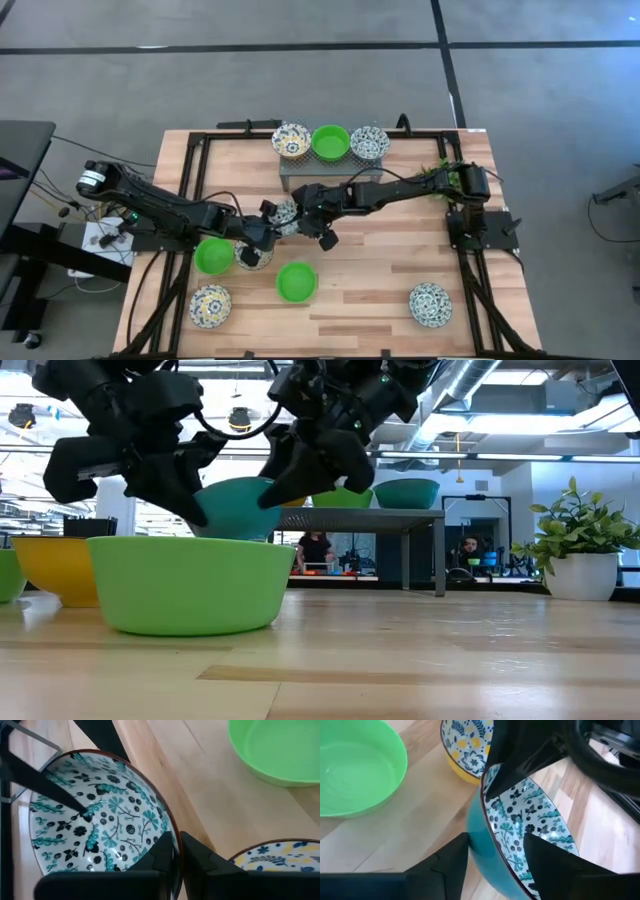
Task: Pick & Place Mini bowls
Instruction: Stack the top green patterned bowl on top of the green patterned bowl on the shelf
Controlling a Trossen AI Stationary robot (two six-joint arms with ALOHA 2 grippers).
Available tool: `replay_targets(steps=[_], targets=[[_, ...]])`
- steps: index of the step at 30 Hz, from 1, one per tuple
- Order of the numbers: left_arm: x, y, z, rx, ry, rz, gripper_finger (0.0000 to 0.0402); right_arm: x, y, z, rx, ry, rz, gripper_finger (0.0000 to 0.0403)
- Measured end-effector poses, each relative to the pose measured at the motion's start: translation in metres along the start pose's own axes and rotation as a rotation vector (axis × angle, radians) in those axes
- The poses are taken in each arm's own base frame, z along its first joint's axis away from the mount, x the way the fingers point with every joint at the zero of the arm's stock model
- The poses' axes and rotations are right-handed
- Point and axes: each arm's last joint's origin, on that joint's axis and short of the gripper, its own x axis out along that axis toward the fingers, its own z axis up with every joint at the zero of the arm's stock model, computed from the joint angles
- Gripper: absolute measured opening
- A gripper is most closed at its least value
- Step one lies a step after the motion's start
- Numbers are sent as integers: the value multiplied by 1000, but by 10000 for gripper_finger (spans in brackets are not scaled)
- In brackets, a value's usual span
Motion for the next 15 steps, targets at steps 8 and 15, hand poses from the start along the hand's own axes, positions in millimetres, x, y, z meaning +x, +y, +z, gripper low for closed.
replay_targets(steps=[8, 15], targets=[[0, 1, 1, -3, -14, 5, 41, 0, 3, -1, 1, -31, 68, 116], [0, 3, 4, -15, -42, 31, 69, 0, 5, -2, 3, -22, 91, 66]])
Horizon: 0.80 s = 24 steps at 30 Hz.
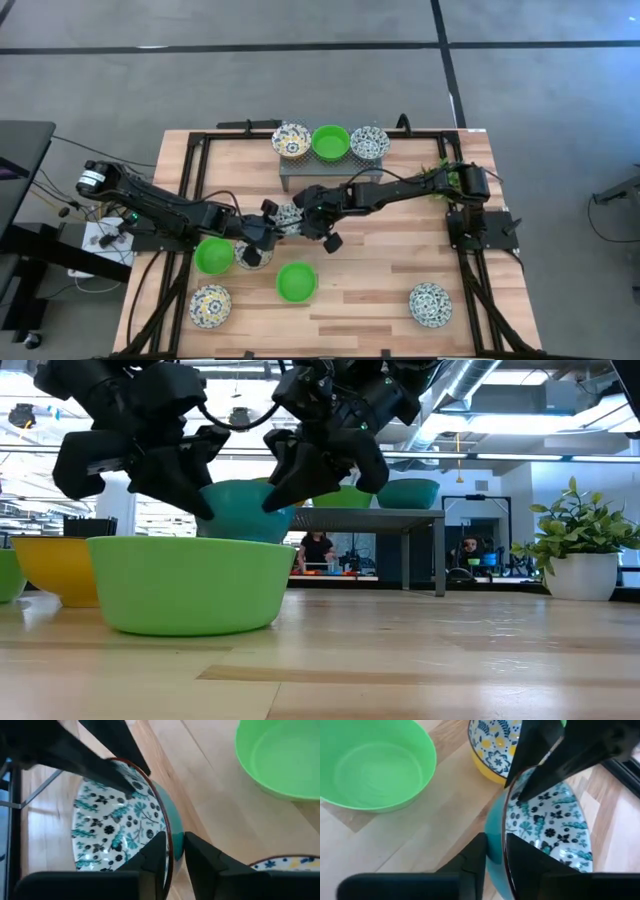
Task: Pick & Place Mini bowls
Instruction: Stack the top green patterned bowl on top of the green patterned bowl on the shelf
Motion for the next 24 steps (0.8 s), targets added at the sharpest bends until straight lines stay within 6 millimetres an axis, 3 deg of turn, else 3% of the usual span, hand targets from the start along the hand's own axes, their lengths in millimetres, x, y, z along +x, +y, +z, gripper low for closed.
replay_targets(steps=[10, 15, 24], targets=[[0, 12, 12, -60, -125, 77, 147, 0, -4, 5, -48, -64, -17, 12], [-2, 13, 13, -92, -132, 103, 185, 0, -2, 3, 17, -43, 9, 17], [-14, 20, 15, -205, -154, 211, 194, 2, 13, 5, 262, 41, 35, 6]])
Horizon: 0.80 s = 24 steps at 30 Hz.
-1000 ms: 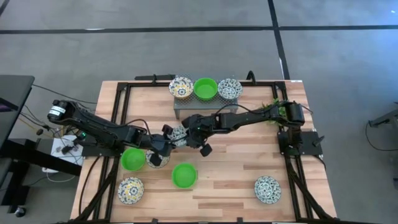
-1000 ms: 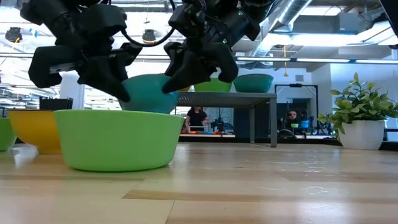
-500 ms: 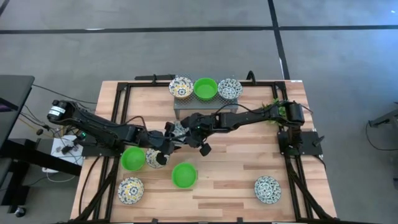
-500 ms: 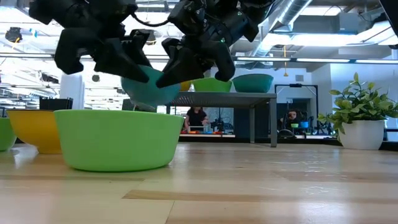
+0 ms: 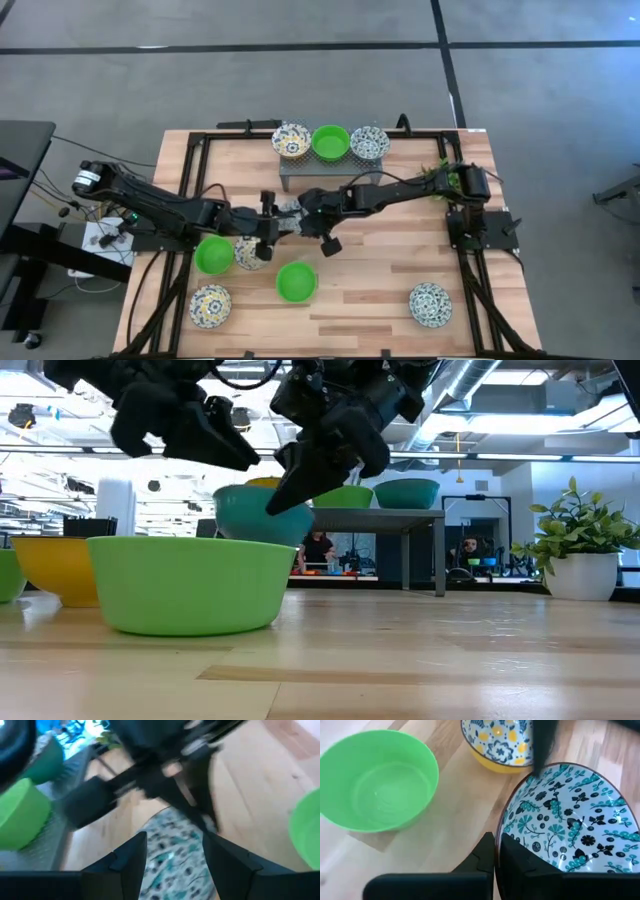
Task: Pick & Place Mini bowls
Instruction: Stack the top green patterned bowl on top of the green patterned bowl on the shelf
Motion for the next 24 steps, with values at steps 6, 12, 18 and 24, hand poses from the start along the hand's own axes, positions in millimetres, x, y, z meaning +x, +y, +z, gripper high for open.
replay_targets(steps=[6, 12, 18, 24], targets=[[-8, 8, 2, -116, -15, 55, 183, -7, 24, 1, 9, 171, -106, 17], [-13, 11, 5, -189, -42, 62, 172, -40, 46, 14, 27, 247, -287, 6], [-14, 11, 5, -189, -42, 59, 163, -110, 60, 36, 111, 126, -366, 11], [-14, 11, 5, -209, -44, 58, 158, -186, 58, 33, 156, 118, -650, 6]])
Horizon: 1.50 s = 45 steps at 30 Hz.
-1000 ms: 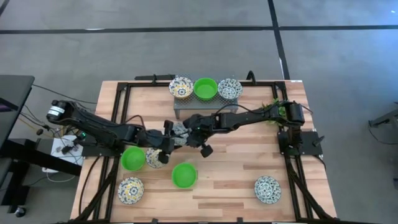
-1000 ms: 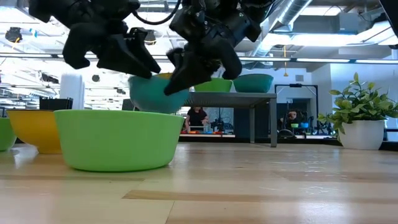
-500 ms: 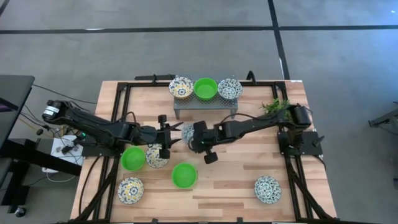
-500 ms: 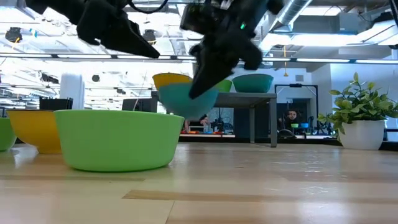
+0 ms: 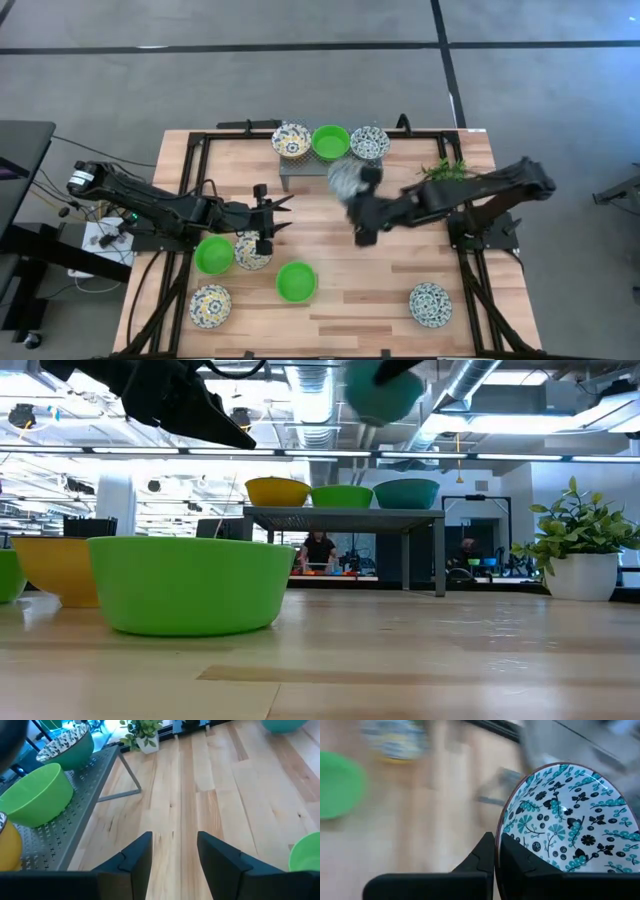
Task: Pick & Place Mini bowls
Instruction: Stack the top green patterned bowl on top of the green patterned bowl on the shelf
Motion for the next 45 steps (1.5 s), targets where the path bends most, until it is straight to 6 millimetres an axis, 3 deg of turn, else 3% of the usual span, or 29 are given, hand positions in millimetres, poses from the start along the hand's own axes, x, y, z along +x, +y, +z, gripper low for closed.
replay_targets(steps=[6, 11, 17, 31, 45], targets=[[0, 0, 0, -4, 0, 1, 158, -12, -52, -19, 179, 66, -145, 6], [0, 0, 0, -5, 0, 1, 158, 4, -83, -34, 232, 179, -201, 6], [0, 0, 0, -5, 0, 1, 158, 30, -102, -43, 249, 243, -193, 6], [0, 0, 0, -6, 1, 0, 158, 81, -103, -56, 197, 393, -129, 6], [0, 0, 0, -6, 1, 1, 158, 93, -99, -58, 163, 422, -112, 15]])
